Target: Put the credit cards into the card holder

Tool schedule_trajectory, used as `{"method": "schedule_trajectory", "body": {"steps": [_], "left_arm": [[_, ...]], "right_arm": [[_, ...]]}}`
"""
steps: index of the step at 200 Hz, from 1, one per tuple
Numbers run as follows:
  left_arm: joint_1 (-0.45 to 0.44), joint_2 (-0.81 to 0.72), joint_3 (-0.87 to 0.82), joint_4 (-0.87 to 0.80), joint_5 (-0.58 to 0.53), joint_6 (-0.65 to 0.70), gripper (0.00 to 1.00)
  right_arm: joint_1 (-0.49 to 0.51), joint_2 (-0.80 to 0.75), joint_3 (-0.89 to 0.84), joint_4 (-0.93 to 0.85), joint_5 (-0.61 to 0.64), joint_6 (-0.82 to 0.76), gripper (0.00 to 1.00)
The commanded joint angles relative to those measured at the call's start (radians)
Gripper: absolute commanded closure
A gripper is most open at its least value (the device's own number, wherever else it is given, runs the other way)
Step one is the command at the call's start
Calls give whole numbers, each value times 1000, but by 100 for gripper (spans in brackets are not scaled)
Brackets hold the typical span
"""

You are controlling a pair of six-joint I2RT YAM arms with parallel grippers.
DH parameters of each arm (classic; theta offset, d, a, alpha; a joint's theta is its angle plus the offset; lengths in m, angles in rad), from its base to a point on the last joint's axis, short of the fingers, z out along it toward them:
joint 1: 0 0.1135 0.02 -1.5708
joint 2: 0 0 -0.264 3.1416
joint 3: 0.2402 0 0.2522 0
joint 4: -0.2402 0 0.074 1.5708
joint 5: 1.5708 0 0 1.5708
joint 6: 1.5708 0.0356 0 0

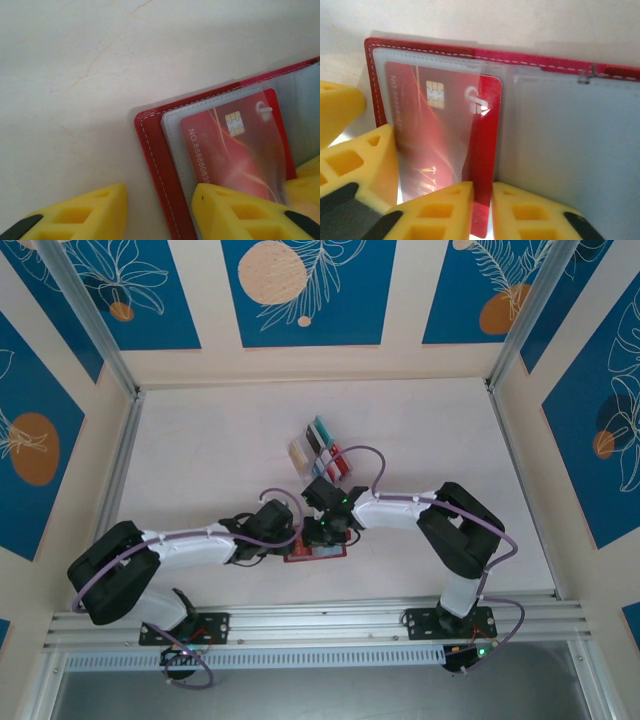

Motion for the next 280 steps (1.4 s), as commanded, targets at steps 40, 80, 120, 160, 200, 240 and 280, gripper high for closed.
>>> {"method": "schedule_trajectory", "body": {"steps": [40,80,120,160,200,240,280], "left_arm": [[10,-3,-86,39,314,-54,56],[41,-59,-98,50,362,-69,56],[51,-53,-108,73,385,-74,55],[51,-21,-110,119,408,-84,56],[58,-36,-111,73,374,-71,56],[68,-31,-110,53,364,-49,56],[70,4,-102,73,375,-46,56]], "right_arm": [[10,-13,1,40,-62,-47,77],[10,42,9,81,-113,-38,81],[14,30,6,98,-118,-37,82],[-8,-10,-19,146,-173,-46,76],[-19,-59,7,-18,-55,-88,69],[-21,-150,44,-189,92,-157,68],[-33,-110,131,-302,212,-231,67]]}}
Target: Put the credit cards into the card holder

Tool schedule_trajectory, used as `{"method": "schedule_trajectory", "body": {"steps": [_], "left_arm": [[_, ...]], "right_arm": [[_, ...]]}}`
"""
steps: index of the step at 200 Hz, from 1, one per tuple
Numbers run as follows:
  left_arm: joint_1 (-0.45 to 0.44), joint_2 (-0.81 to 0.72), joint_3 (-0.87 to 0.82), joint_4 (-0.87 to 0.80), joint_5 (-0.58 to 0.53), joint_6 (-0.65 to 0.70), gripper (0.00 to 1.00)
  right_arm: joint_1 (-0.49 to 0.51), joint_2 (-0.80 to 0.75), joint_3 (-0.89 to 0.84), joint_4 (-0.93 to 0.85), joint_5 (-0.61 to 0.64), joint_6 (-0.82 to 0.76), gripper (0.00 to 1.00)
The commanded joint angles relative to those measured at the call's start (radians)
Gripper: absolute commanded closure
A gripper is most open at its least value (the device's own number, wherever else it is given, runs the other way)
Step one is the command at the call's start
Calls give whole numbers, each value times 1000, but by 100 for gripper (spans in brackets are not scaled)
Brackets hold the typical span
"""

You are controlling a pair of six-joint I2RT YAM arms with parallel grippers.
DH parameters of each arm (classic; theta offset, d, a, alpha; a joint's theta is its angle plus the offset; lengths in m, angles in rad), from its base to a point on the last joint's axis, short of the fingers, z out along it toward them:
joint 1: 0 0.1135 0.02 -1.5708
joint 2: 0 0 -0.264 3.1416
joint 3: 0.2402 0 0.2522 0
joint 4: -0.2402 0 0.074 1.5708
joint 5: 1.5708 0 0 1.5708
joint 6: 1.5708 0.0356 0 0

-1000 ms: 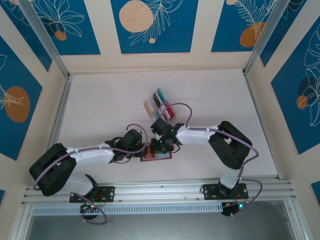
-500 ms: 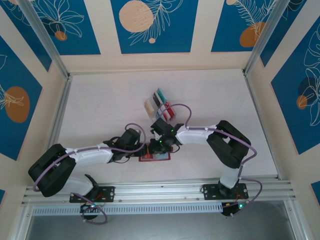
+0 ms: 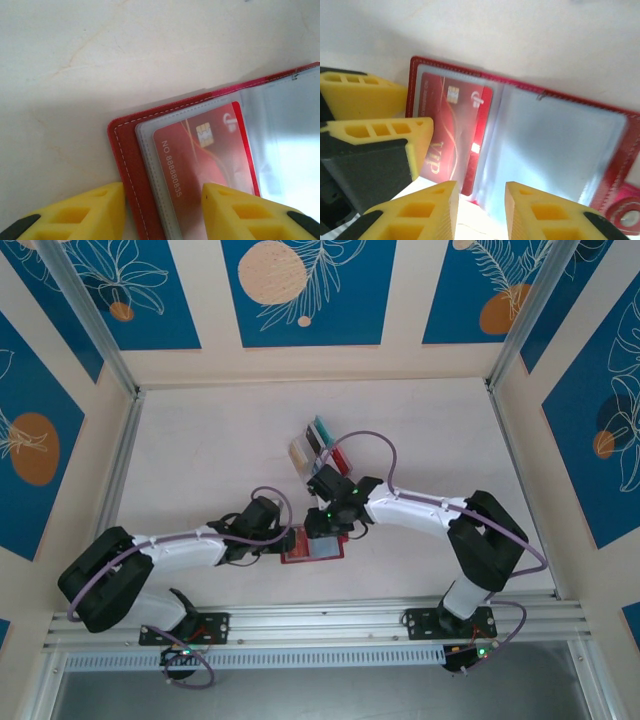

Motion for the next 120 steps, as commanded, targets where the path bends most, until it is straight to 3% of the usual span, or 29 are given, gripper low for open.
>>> {"method": "schedule_trajectory", "body": {"steps": [1,75,120], "left_arm": [[-19,66,-27,-45,191,-1,56],[-18,72,-26,-44,191,-1,56],[-18,78,-27,-44,192,0,56]], "right_arm": [[-6,28,62,-125,110,-76,66],[-2,171,115,-129,153,-100,64],[20,139,80,-114,165,-78,60]]}}
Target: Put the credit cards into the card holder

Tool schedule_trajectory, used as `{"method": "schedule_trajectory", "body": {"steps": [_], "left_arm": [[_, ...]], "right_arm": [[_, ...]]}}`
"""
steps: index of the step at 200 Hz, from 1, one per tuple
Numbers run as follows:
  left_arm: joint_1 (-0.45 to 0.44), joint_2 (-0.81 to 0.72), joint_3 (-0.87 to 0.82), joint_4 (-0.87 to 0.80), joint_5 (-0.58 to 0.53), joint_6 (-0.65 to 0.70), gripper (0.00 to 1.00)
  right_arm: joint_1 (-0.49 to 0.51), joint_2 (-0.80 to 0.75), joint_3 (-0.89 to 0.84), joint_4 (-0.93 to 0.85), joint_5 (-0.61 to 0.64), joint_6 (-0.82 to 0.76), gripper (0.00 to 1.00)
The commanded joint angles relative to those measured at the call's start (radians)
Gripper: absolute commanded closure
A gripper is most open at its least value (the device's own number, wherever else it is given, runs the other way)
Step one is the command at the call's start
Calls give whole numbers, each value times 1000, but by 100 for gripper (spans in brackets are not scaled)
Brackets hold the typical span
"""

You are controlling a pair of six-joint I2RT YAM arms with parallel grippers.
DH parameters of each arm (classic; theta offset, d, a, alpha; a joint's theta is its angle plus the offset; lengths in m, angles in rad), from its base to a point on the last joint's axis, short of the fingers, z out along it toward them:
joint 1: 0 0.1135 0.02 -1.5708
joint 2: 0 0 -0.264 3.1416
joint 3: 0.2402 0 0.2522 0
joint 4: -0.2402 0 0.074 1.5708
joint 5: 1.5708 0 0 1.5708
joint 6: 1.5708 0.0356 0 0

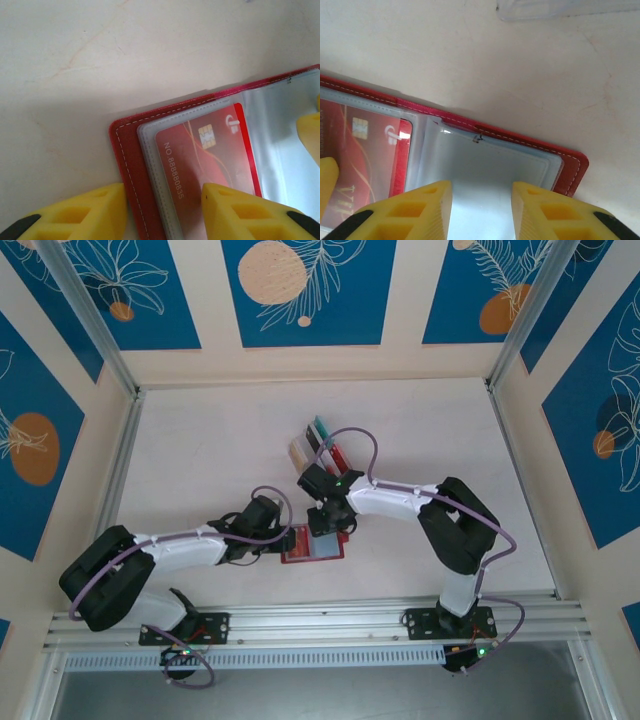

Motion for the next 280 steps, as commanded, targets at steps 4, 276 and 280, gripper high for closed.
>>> {"method": "schedule_trajectory", "body": {"steps": [4,276,280], "left_arm": [[-22,71,-30,-45,186,0,56],[-34,145,-47,22,193,-13,57],[-35,145,-48,25,195,-15,57]], "right_arm": [[20,-25,-15,-16,29,9,60],[67,37,114,-36,-90,57,94],[63,38,110,-26,-106,64,92]]}}
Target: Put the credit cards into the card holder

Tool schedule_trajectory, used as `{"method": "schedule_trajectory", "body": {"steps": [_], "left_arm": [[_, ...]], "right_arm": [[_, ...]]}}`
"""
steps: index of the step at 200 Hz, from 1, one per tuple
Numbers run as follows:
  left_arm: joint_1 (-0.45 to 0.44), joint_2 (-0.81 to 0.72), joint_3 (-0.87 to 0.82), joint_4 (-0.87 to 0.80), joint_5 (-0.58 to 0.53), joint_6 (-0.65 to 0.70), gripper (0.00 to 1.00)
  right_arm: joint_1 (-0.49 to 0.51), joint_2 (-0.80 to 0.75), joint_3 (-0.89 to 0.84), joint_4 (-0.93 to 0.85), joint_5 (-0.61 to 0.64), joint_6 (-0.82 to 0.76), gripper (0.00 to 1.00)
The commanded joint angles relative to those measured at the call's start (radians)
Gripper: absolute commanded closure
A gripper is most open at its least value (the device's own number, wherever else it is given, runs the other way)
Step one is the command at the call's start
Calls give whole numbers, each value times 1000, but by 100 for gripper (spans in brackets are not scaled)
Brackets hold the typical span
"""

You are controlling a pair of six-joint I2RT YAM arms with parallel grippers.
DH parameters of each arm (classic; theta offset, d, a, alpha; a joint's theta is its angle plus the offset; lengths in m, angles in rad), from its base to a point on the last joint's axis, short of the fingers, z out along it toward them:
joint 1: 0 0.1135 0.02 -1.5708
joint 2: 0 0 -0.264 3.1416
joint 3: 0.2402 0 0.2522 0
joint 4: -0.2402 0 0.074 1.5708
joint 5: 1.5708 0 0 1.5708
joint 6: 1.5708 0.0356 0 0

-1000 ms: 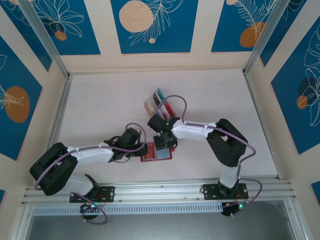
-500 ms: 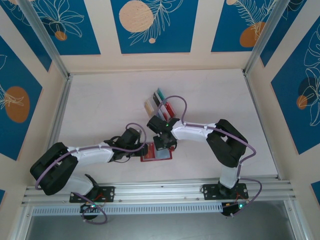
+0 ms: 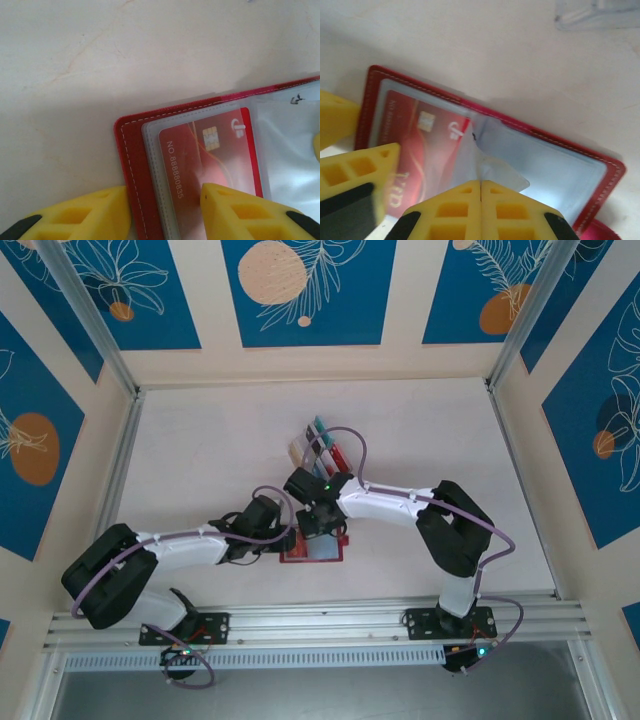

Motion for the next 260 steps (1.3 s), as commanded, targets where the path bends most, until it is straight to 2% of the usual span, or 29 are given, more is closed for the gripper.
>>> {"method": "schedule_trajectory", "body": {"steps": [1,42,63,87,104,129,175,260], "left_arm": [[-36,115,-50,10,195,-30,57],[-35,110,-56,17,196,-45,57],[-35,104,-60,17,194,-53,57],[-30,88,-66,19,206,-65,57],[-25,68,-64,26,234,-74,57],[-21,31,-55,18,252,-84,56],[1,-25,-51,-32,247,-75,56],[29,-36,-62,-40,261,-66,56]], "right_arm": [[-13,25,21,25,-134,20,91],[-51,-12,-73,153,-302,84,69],[-59,-53,-144,238,-388,122,61],[-58,-86,-212,304,-438,162,58],[-58,-104,-253,351,-470,182,51],[-57,-111,-278,400,-512,200,48],[-53,-155,-284,361,-489,218,41],[-30,-167,-327,325,-459,285,40]]}}
